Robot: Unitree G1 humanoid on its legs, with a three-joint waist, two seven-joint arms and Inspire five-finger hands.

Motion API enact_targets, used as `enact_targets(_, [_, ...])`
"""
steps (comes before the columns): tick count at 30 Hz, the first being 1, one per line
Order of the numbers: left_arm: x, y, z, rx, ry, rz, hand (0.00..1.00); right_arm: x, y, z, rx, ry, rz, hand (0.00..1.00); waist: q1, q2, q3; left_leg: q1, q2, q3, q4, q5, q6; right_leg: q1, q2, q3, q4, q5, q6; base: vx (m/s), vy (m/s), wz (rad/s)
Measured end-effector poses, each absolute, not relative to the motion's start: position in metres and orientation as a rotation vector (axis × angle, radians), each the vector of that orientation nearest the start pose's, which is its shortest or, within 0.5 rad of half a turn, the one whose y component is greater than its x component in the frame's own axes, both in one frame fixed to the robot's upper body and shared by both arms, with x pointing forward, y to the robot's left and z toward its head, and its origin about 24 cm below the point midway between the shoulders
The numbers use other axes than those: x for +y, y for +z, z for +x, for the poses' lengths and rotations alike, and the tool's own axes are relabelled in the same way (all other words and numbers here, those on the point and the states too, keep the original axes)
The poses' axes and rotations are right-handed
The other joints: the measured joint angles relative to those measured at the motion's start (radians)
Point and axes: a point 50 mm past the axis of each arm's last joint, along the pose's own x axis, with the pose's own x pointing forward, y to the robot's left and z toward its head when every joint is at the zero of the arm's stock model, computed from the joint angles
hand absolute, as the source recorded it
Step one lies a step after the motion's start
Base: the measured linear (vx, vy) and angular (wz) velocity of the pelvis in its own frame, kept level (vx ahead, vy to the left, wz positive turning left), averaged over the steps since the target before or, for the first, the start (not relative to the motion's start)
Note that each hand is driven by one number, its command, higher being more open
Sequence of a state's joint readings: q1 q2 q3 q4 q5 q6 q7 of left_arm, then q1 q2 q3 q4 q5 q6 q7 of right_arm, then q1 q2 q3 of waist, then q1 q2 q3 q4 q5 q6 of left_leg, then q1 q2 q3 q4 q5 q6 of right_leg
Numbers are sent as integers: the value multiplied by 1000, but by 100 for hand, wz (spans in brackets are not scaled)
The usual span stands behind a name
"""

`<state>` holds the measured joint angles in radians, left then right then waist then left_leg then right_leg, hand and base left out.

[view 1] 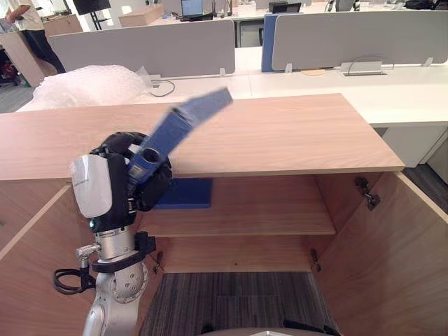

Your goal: Walk over to the cabinet, pick up the folder, carry it to the office cabinet, place the folder inside the office cabinet, then close the office cabinet door

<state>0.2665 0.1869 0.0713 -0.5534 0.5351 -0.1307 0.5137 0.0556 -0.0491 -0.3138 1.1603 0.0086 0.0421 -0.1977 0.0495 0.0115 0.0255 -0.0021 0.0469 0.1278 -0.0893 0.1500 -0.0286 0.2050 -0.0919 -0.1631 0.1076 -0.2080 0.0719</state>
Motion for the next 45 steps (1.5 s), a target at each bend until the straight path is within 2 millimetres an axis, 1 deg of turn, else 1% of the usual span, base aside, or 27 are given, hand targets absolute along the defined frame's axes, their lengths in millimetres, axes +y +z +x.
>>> enact_targets(2, [206,145,174,-585,629,474,0,-206,-166,75,1201,-493,28,100,-4,4,2,-7,0,0,0,6,2,-13,1,3,8,0,0,-104,22,-6])
enact_targets(4, [214,142,169,-557,738,258,0,-199,-156,85,1091,-541,32,100,-9,4,9,-7,0,0,-1,7,2,-16,0,6,12,0,-1,-126,26,-3])
enact_targets(5, [216,141,167,-552,773,220,0,-197,-152,90,1053,-552,35,100,-11,4,13,-7,1,0,-5,7,2,-17,0,6,12,0,-1,-143,29,-2])
enact_targets(7, [224,140,160,-545,878,108,0,-189,-133,110,909,-576,55,100,-20,7,34,-10,2,-4,-6,-2,-3,-18,2,4,10,0,-3,-166,18,0])
enact_targets(8, [230,139,153,-538,938,34,0,-184,-116,126,794,-576,59,100,-28,12,40,-17,-1,-7,-6,-5,-8,-25,1,3,7,-1,-4,-170,27,-1])
enact_targets(9, [232,139,148,-537,965,-17,0,-182,-103,135,714,-577,60,100,-31,16,45,-18,-3,-10,-6,-8,-11,-28,-1,2,8,-1,-4,-148,52,7])
enact_targets(10, [233,142,144,-551,977,-89,0,-178,-84,146,600,-584,76,100,-33,4,49,-20,-17,-12,-2,-20,-30,-29,-20,-3,0,-5,-15,-140,104,11])
enact_targets(11, [234,143,142,-560,979,-112,0,-179,-77,149,562,-589,79,100,-32,-5,48,-20,-24,-9,2,-24,-31,-28,-26,-5,-4,-6,-16,-78,96,7])
enact_targets(13, [233,150,132,-603,975,-164,0,-183,-53,156,446,-622,84,100,-31,4,29,-13,-25,-15,1,3,2,-26,-28,3,-2,-6,-11,8,55,-12])
enact_targets(15, [232,159,128,-664,961,-191,0,-189,-38,158,370,-656,54,100,-34,-11,21,-14,-33,-8,2,3,6,-27,-33,8,-9,4,5,56,42,-13])
enact_targets(17, [231,163,127,-692,942,-195,0,-200,-16,161,266,-736,0,100,-37,-15,20,-9,-40,4,3,9,19,-27,-42,23,-10,10,15,41,44,-17])
enact_targets(19, [231,163,127,-691,919,-194,0,-211,8,164,152,-811,-60,100,-53,-11,18,-5,-42,9,3,7,22,-27,-44,31,-10,12,19,13,32,-12])
enact_targets(20, [231,163,128,-692,912,-194,0,-213,16,164,119,-829,-62,100,-57,-9,18,-4,-42,11,3,7,22,-27,-44,33,-10,12,19,-10,12,-12])
enact_targets(22, [230,164,130,-699,881,-185,0,-221,46,167,-25,-901,-190,100,-65,-3,19,7,-35,26,2,4,20,-28,-40,49,-6,12,19,-26,3,-20])
enact_targets(23, [230,165,130,-703,876,-183,0,-222,53,168,-63,-915,-209,100,-67,0,20,11,-34,30,2,1,18,-28,-39,55,-5,12,19,-40,5,-24])
enact_targets(25, [231,170,134,-731,841,-167,0,-221,82,180,-213,-917,-207,100,-82,10,16,19,-28,42,2,-5,9,-28,-32,67,-1,12,18,-49,3,-18])
enact_targets(26, [231,171,137,-741,821,-163,0,-220,89,183,-247,-910,-196,100,-82,13,15,21,-26,45,2,-6,9,-29,-30,70,-1,13,18,-50,-6,-12])
enact_targets(28, [230,179,152,-785,715,-115,0,-210,111,201,-375,-807,-162,100,-82,23,9,28,-17,53,2,-5,7,-29,-23,82,3,15,14,-47,-5,-13])
enact_targets(29, [230,181,156,-796,677,-96,0,-207,117,205,-407,-759,-156,100,-82,25,7,29,-17,53,2,-5,7,-29,-22,83,3,16,14,-39,-3,-8])
enact_targets(30, [228,186,165,-815,592,-60,0,-202,128,213,-468,-652,-130,100,-82,27,5,30,-16,53,2,-1,9,-29,-20,84,5,16,13,-33,-3,-1])
enact_targets(31, [226,188,169,-823,545,-47,0,-199,133,217,-497,-595,-114,100,-82,28,4,30,-15,53,2,0,10,-29,-20,84,5,17,13,-33,0,0])
enact_targets(33, [219,194,185,-837,366,11,0,-187,155,231,-592,-362,-53,100,-81,28,2,30,-15,53,2,3,9,-29,-19,84,6,18,14,0,0,0])
enact_targets(34, [217,194,188,-833,327,24,0,-184,160,234,-611,-311,-52,100,-81,27,1,30,-15,53,2,3,9,-29,-19,85,6,18,14,0,0,0])
enact_targets(36, [213,192,198,-804,211,71,0,-172,177,242,-677,-124,-47,100,-81,23,-1,30,-15,53,2,5,10,-29,-20,85,8,19,16,0,0,0])
enact_targets(39, [216,184,206,-743,132,81,0,-169,188,249,-701,72,-1,100,-79,14,-6,34,-15,51,2,6,10,-26,-19,84,9,19,16,0,0,0])
enact_targets(43, [221,174,214,-680,64,68,0,-169,188,261,-647,260,39,100,-78,10,-9,36,-15,50,2,8,11,-25,-20,84,13,19,16,-19,5,0])
enact_targets(45, [221,174,215,-668,13,70,0,-168,186,266,-613,339,89,100,-78,9,-10,36,-15,49,0,11,13,-26,-20,83,13,19,16,-57,15,2])
